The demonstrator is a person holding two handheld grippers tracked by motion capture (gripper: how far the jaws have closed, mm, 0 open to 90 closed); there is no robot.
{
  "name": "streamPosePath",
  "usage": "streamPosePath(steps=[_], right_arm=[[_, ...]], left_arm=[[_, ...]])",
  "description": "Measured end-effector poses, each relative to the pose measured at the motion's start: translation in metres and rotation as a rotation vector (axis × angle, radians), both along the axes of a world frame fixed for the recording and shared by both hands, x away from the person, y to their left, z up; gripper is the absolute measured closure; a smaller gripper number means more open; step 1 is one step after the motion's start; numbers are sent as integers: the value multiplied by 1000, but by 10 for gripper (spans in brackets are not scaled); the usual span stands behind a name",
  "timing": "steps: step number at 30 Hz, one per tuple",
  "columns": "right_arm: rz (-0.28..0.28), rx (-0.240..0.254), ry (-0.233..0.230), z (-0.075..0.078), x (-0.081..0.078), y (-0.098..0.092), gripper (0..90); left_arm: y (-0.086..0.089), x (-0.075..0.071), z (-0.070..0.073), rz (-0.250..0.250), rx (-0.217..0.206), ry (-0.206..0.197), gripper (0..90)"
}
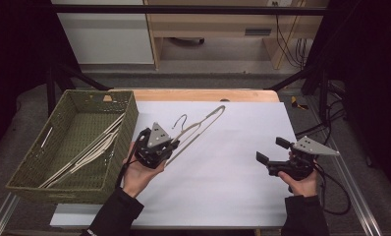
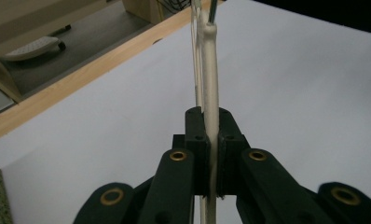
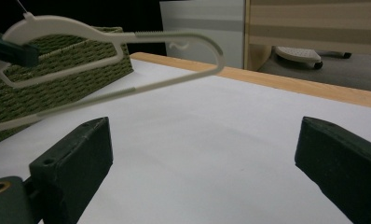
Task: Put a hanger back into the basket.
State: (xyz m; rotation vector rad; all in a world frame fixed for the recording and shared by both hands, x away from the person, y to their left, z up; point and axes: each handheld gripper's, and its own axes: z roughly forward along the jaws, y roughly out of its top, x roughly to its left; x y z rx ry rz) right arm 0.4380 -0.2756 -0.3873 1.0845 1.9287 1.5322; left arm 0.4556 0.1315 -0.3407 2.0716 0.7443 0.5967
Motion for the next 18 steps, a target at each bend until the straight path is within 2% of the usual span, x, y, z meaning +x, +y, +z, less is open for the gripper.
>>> streamPosePath(steps=[1,8,11,13,14,15,18], right_arm=[[4,4,0,0,-1,0,38],[-3,-4,-1,0,-1,-1,33],[-3,-12,-1,0,-1,-1,31],[-2,-12,-1,0,-1,-1,30],[-4,-15,0,0,-1,-1,29],[-2,-18,2,0,-1,-1,29],[-3,-20,5,0,-1,-1,29]], left_arm=[[5,-3,11,-12,-17,-11,861],[22,-9,44,-42,-35,-37,861],[32,-10,60,-58,-29,-55,861],[35,-11,64,-61,-26,-58,861],[43,-12,76,-60,-15,-73,861],[47,-13,80,-59,-10,-80,861],[54,-14,86,-49,-8,-87,861]])
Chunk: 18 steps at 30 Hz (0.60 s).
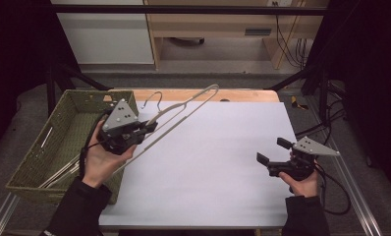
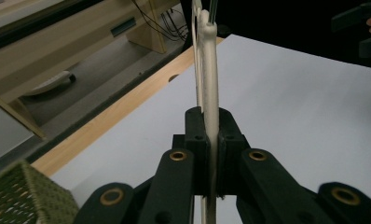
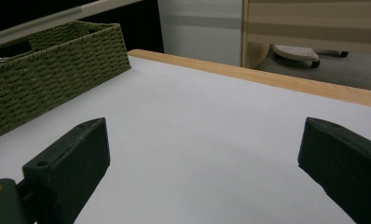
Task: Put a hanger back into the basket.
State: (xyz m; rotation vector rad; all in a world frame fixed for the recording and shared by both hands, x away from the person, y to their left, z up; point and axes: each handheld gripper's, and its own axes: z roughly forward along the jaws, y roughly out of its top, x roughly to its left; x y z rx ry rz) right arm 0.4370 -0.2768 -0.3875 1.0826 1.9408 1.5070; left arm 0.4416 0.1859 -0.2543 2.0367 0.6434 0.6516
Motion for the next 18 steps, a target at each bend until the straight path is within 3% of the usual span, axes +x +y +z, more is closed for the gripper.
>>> streamPosePath(steps=[2,7,18], right_arm=[[1,-2,-2,0,0,1,29],[-2,1,2,-1,1,1,28],[4,-15,8,-2,2,3,23]], left_arm=[[14,-1,9,22,10,-16,861],[39,1,16,45,37,-34,861],[94,6,9,101,41,-48,860]])
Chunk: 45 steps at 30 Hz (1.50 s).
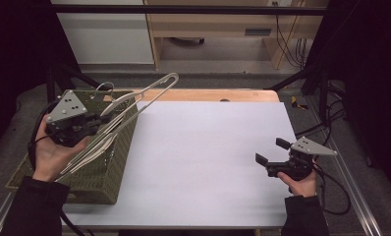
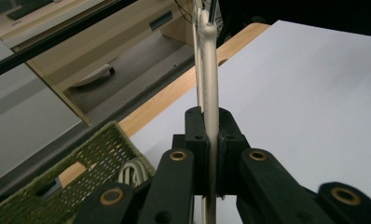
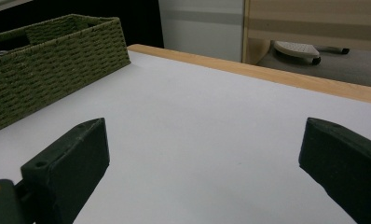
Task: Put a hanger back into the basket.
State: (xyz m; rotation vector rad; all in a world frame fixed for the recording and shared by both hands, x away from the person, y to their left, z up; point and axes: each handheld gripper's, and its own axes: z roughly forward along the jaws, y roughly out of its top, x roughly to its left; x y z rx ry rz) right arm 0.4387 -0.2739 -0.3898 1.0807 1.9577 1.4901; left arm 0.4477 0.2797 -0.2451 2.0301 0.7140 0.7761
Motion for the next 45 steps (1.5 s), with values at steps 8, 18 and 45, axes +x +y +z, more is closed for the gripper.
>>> streamPosePath(steps=[8,18,45], right_arm=[[-2,-3,4,-1,0,1,20],[-4,-8,7,-1,1,2,19],[6,-25,17,-4,2,4,19]], left_arm=[[38,3,-13,48,13,-11,860],[75,13,-31,101,41,-4,860],[112,25,-97,178,262,45,859]])
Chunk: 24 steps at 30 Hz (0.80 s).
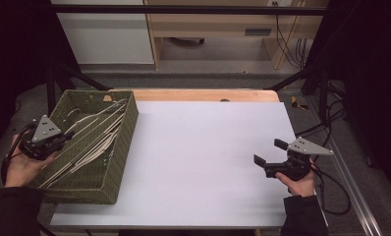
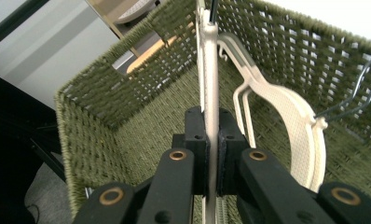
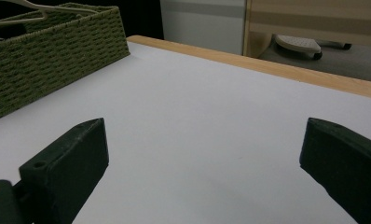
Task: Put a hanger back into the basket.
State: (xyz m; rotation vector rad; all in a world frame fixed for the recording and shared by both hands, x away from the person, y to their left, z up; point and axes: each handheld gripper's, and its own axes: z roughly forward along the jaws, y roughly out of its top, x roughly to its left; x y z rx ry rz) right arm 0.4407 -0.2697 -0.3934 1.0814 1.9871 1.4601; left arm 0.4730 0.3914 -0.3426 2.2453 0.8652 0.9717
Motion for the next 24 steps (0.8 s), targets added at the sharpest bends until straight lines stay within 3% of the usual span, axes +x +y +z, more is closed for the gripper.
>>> streamPosePath(steps=[5,12,15,18,19,20,21,22,23,24], right_arm=[[1,-1,3,0,0,1,19],[0,0,2,0,0,1,19],[3,-1,3,-1,0,2,19],[3,-5,3,-1,0,2,19],[3,-5,4,-1,0,2,19],[3,-5,4,-1,0,2,19],[3,-5,4,-1,0,2,19],[5,-5,3,-1,0,2,19],[5,-6,3,-1,0,2,19],[5,-5,3,-1,0,2,19]], left_arm=[[-4,2,-12,-1,1,0,859],[0,6,-43,32,3,21,859],[2,6,-47,30,-3,35,857],[-1,6,-48,6,0,95,845],[-1,6,-48,6,0,95,836],[-4,7,-47,-4,12,133,829],[-4,7,-47,-4,12,133,815],[-6,7,-47,-12,-10,158,788],[-6,7,-47,-12,-10,158,774],[-8,8,-48,-6,-50,196,733]])
